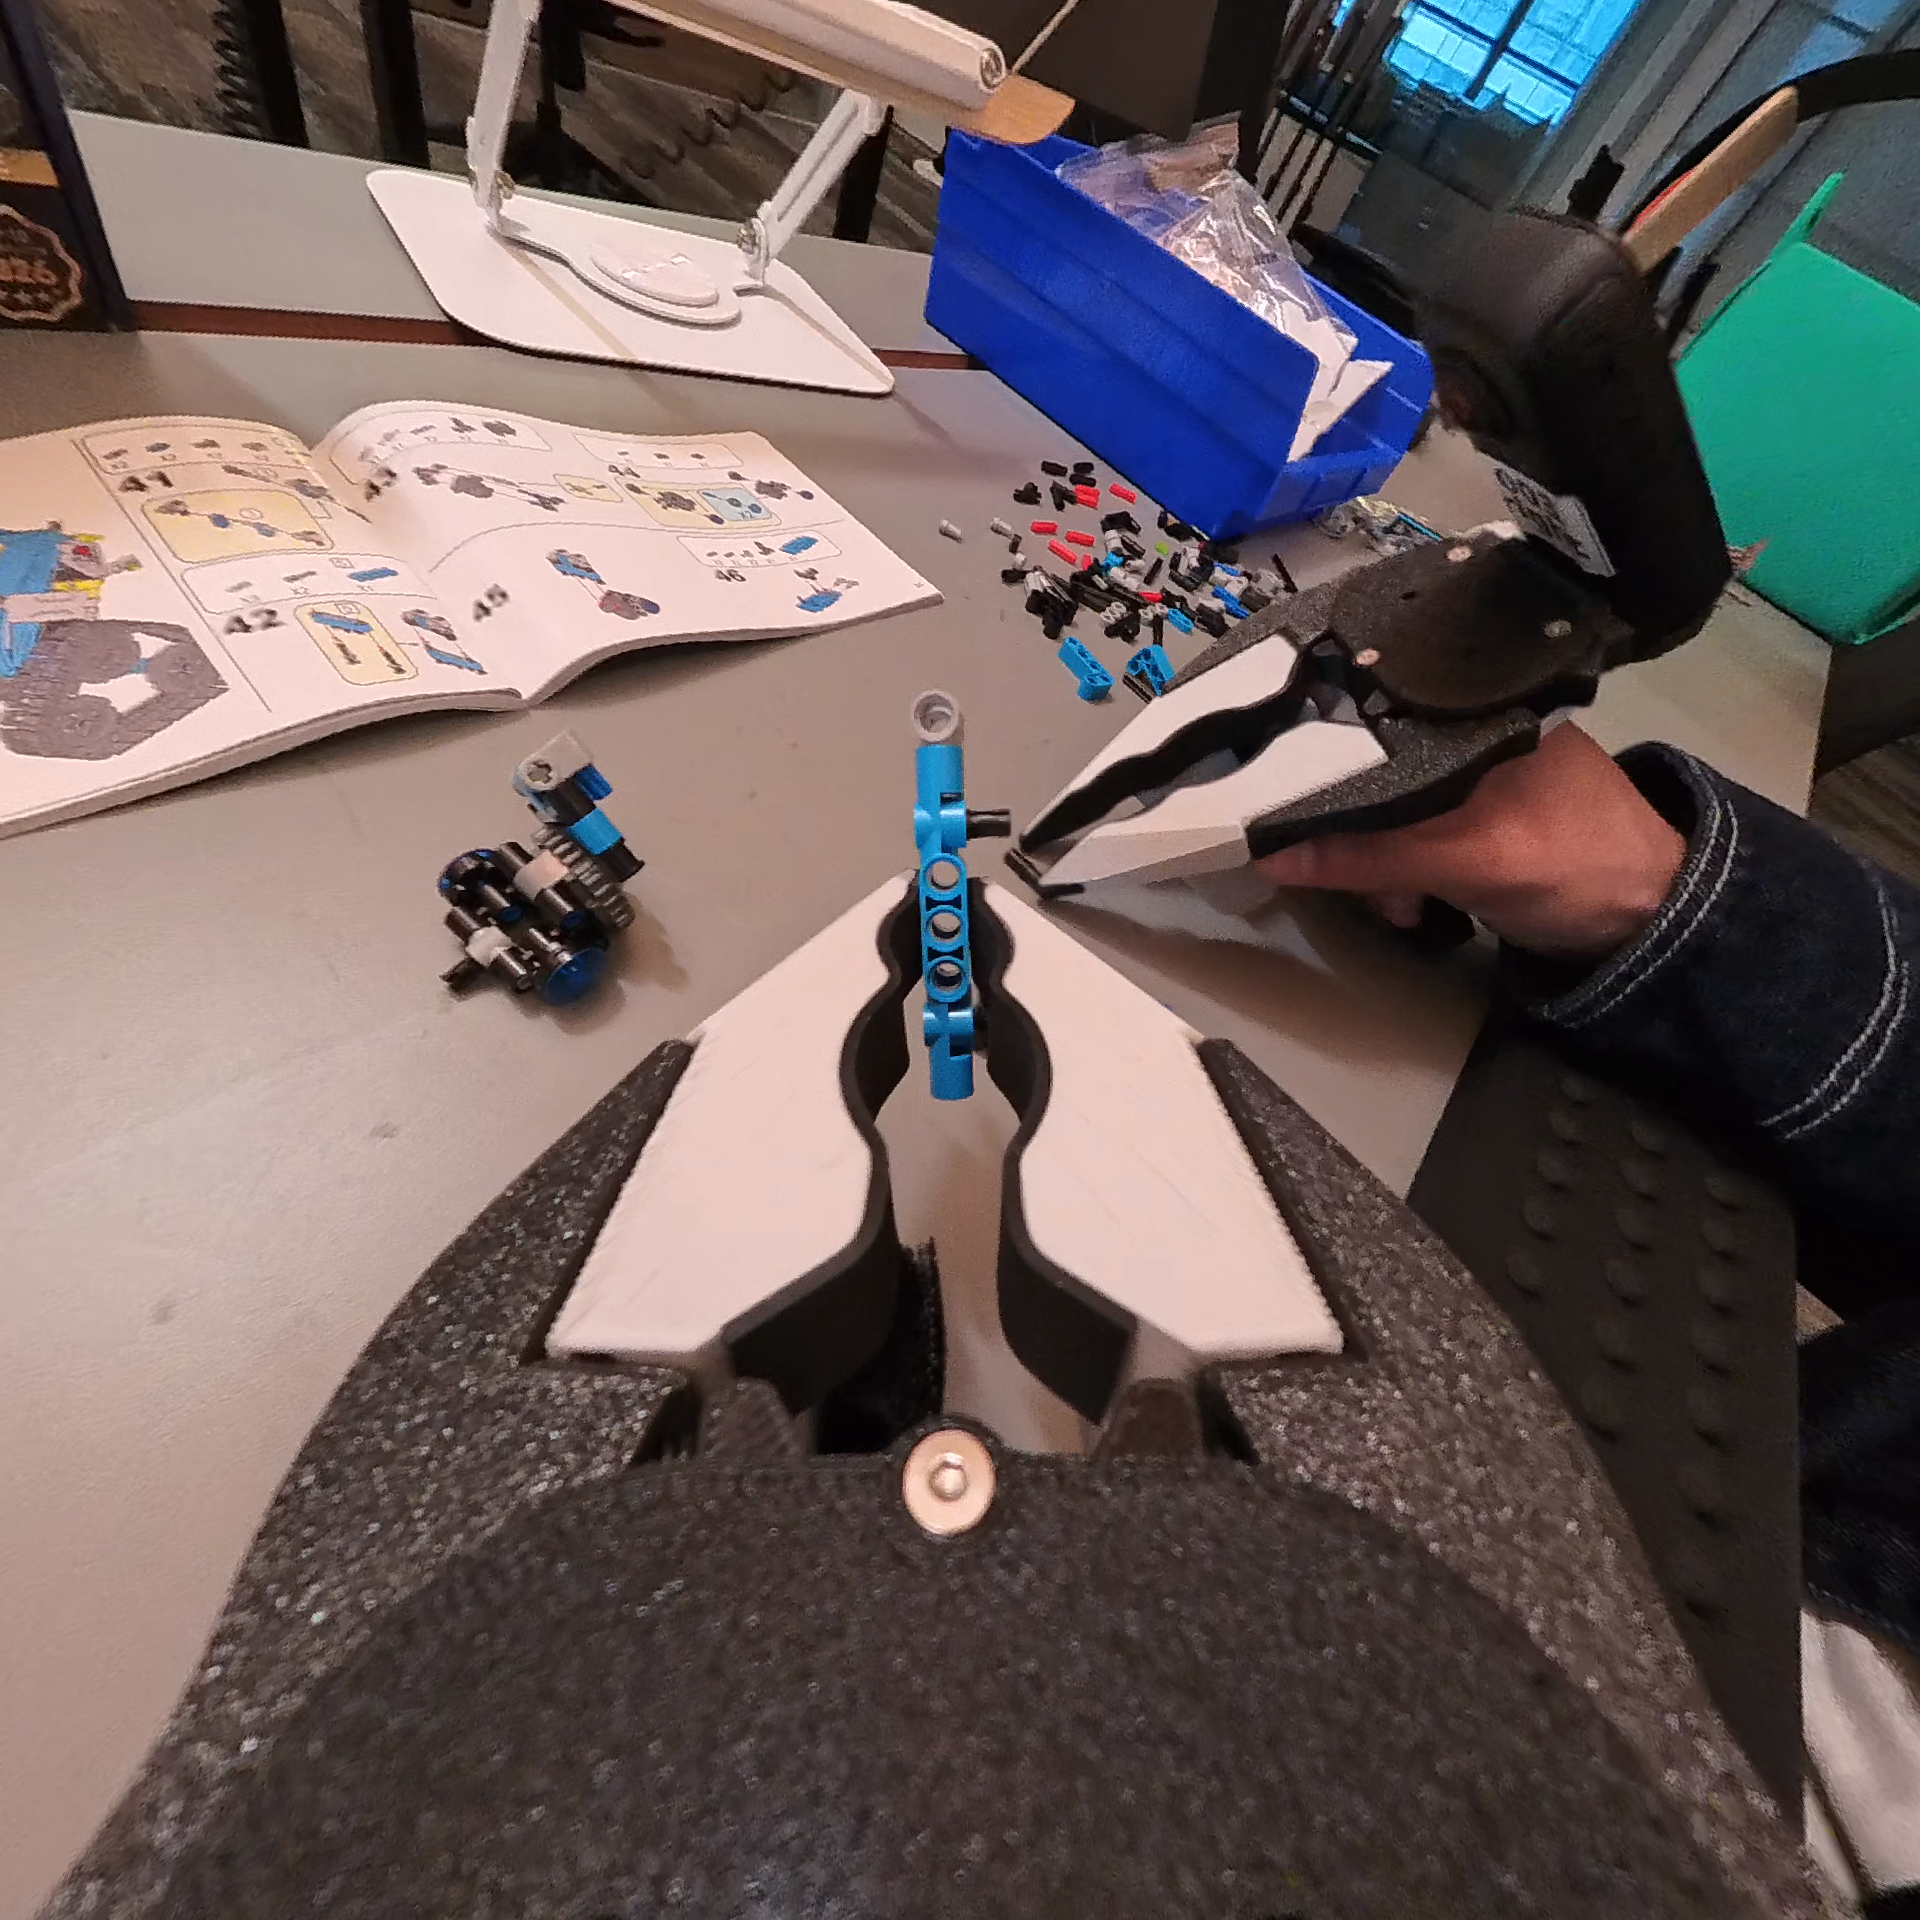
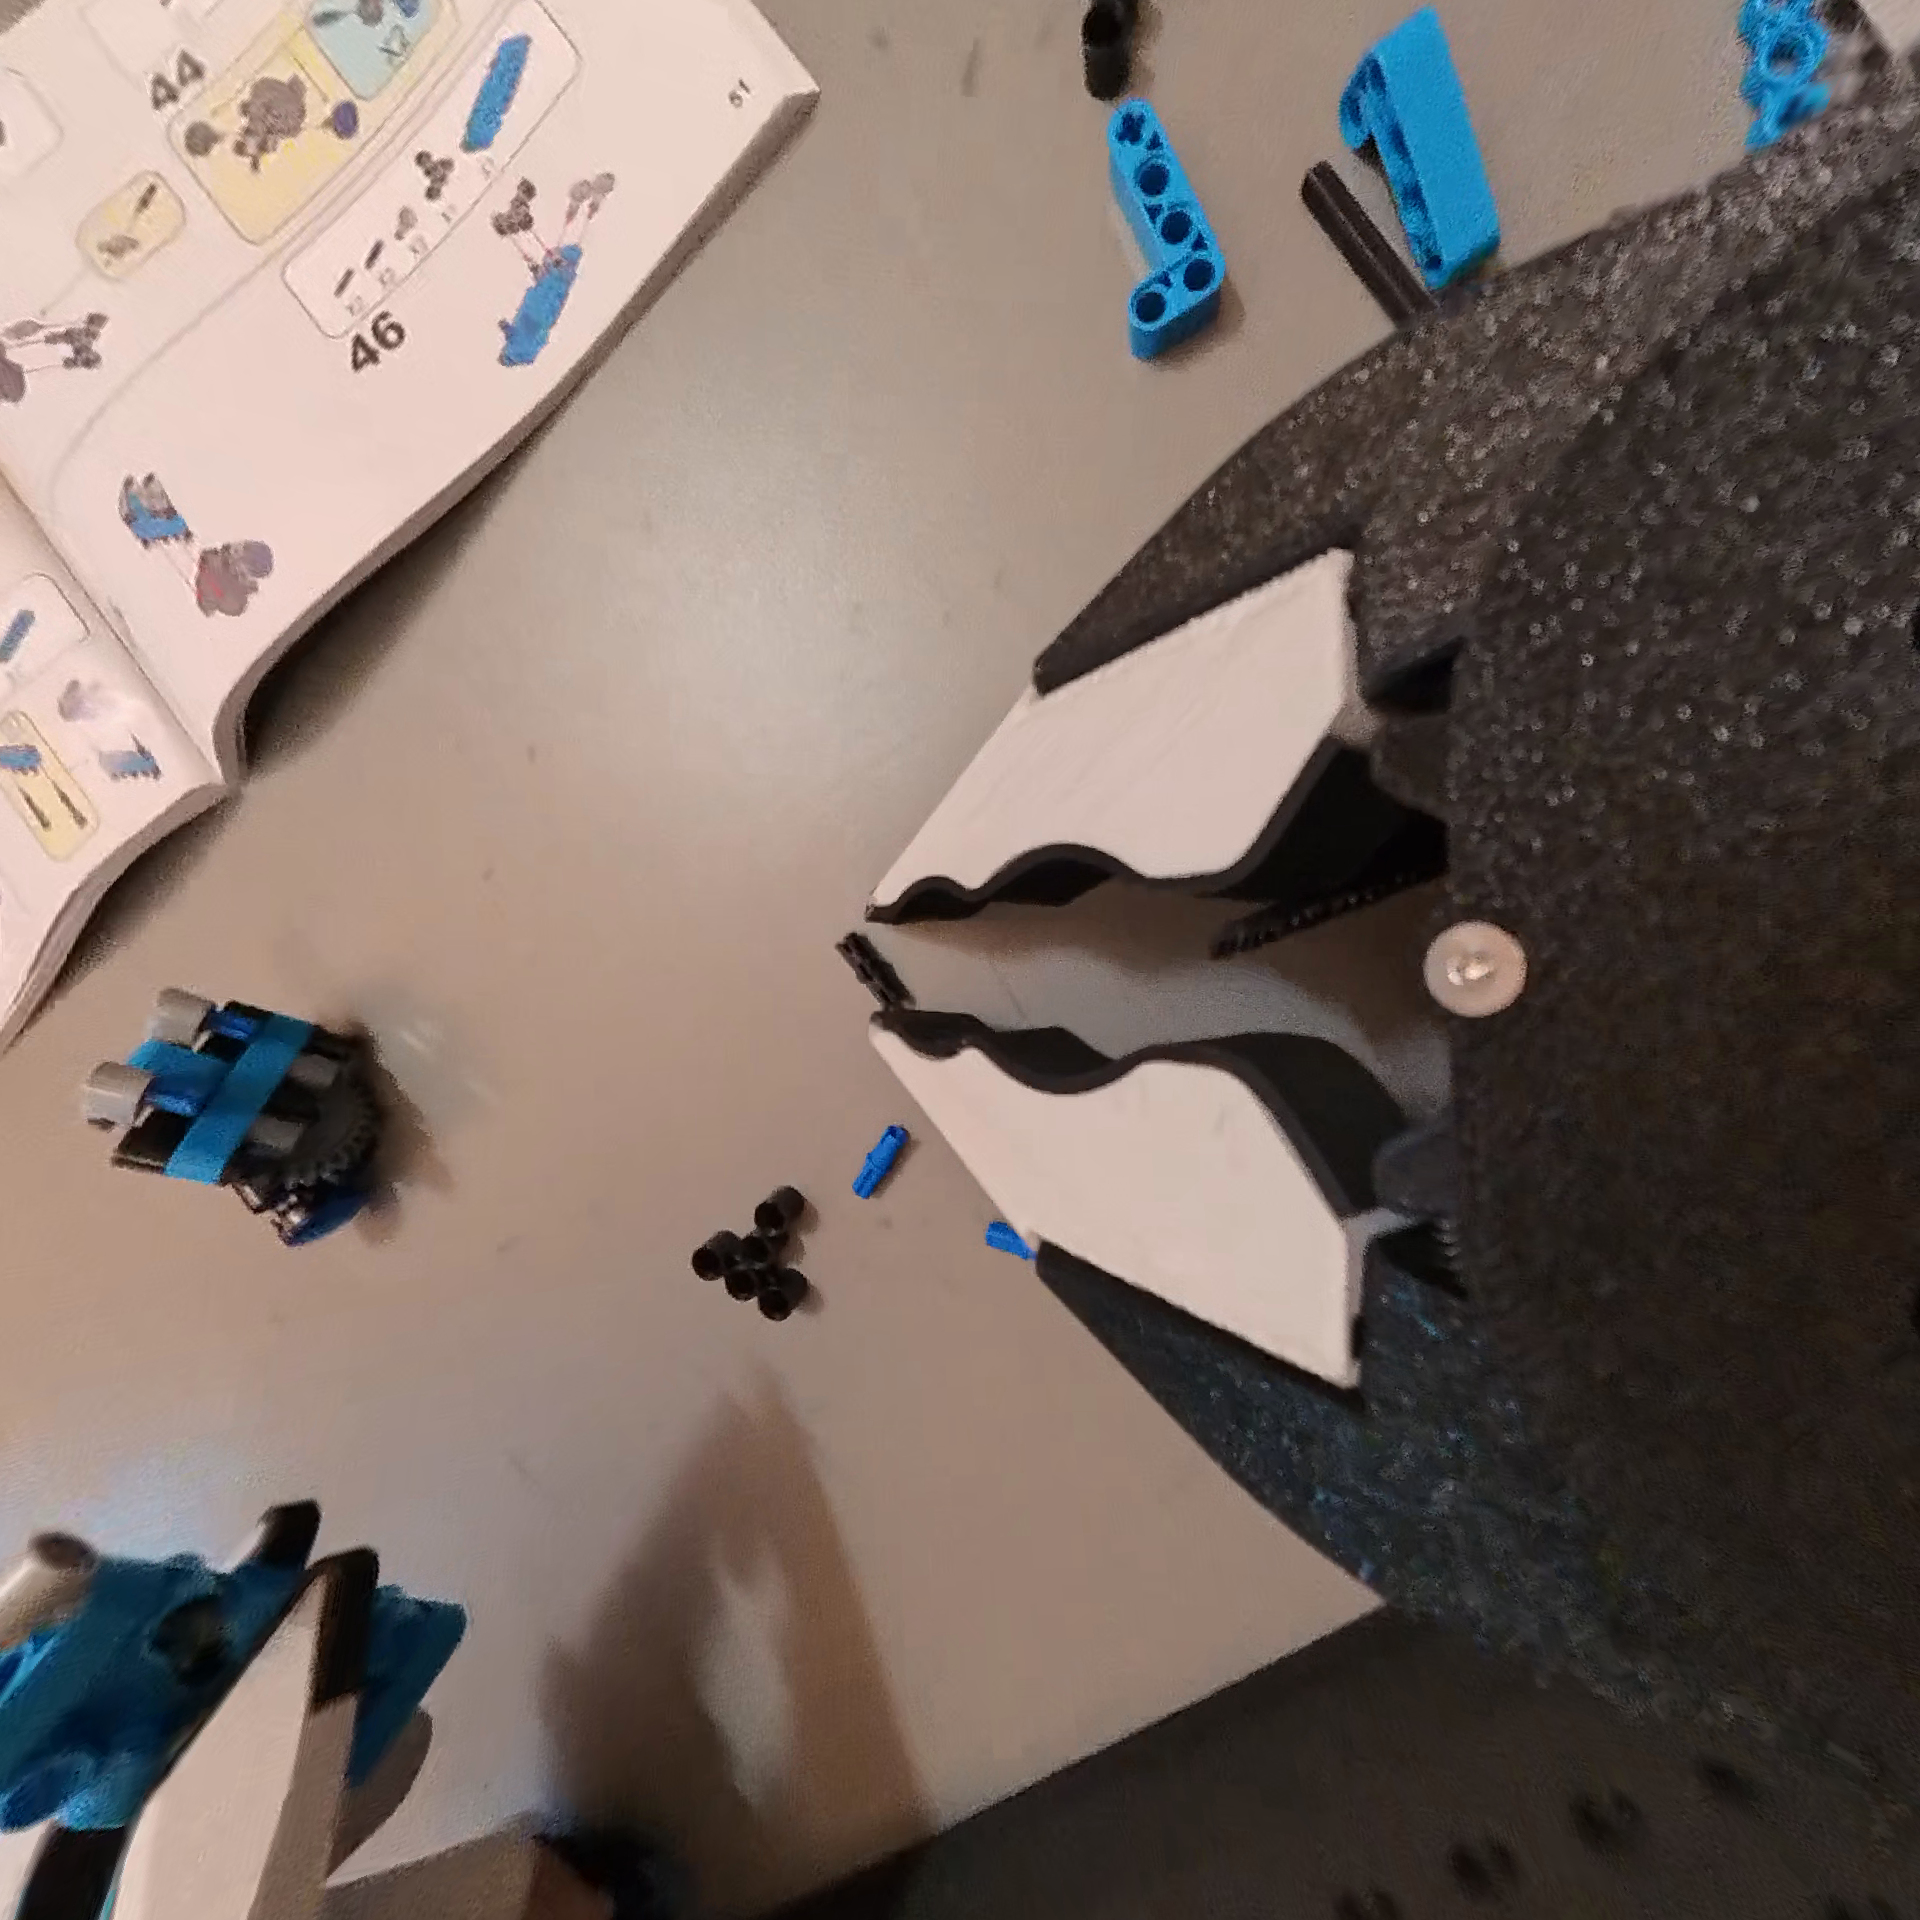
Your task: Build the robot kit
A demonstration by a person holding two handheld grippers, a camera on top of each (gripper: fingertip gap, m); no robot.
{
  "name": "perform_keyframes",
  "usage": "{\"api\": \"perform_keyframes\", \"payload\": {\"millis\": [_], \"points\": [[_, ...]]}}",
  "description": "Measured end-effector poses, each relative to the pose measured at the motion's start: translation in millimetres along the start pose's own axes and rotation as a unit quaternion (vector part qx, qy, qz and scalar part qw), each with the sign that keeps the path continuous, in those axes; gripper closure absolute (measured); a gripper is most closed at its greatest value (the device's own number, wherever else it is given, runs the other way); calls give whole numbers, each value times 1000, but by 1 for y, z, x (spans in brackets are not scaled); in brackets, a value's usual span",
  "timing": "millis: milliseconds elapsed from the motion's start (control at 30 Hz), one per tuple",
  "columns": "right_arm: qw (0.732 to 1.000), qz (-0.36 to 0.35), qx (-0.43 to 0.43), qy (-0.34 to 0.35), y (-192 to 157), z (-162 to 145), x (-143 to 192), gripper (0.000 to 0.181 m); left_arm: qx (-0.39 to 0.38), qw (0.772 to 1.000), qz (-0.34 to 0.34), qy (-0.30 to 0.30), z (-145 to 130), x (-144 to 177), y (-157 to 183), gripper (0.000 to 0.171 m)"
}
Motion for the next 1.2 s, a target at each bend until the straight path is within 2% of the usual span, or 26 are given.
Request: {"api": "perform_keyframes", "payload": {"millis": [167, 367, 400, 467, 567, 800, 1000, 1100, 1200], "points": [[998, -37, 42, -17, -7, 2, -5, 176, 13, 1000, -2, 4, 0, 1, -2, 164], [999, -12, 33, 1, 1, 5, 5, 177, 5, 1000, -17, -12, -2, -2, 2, 164], [998, 25, 41, 36, -3, 9, 12, 177, -1, 1000, -19, -19, -3, -3, 3, 164], [979, 142, 70, 129, -22, 20, 24, 177, -14, 1000, -18, -20, -4, -4, 6, 164], [951, 215, 98, 200, -49, 34, 29, 177, -24, 998, -56, -9, -2, -2, 15, 164], [969, 173, 95, 147, -58, 34, 5, 177, -14, 998, -58, 4, 0, 0, 15, 164], [970, 178, 62, 151, -57, 34, 0, 177, -40, 999, -33, -2, -1, -3, 17, 164], [972, 176, 39, 150, -56, 34, -3, 177, -108, 994, 17, 4, -1, -3, 24, 164], [975, 171, 19, 137, -53, 33, -7, 177, -218, 972, 85, 5, -4, -5, 34, 164]]}}
Point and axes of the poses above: each gripper's, where its closed fingertips meet, x back along the fingers, z out of its top, y = z × x across the jaws, the point moved 10 cm from there along x, back along the fingers, and after that the axes turned 10 degrees about z, right-handed, at the moved point
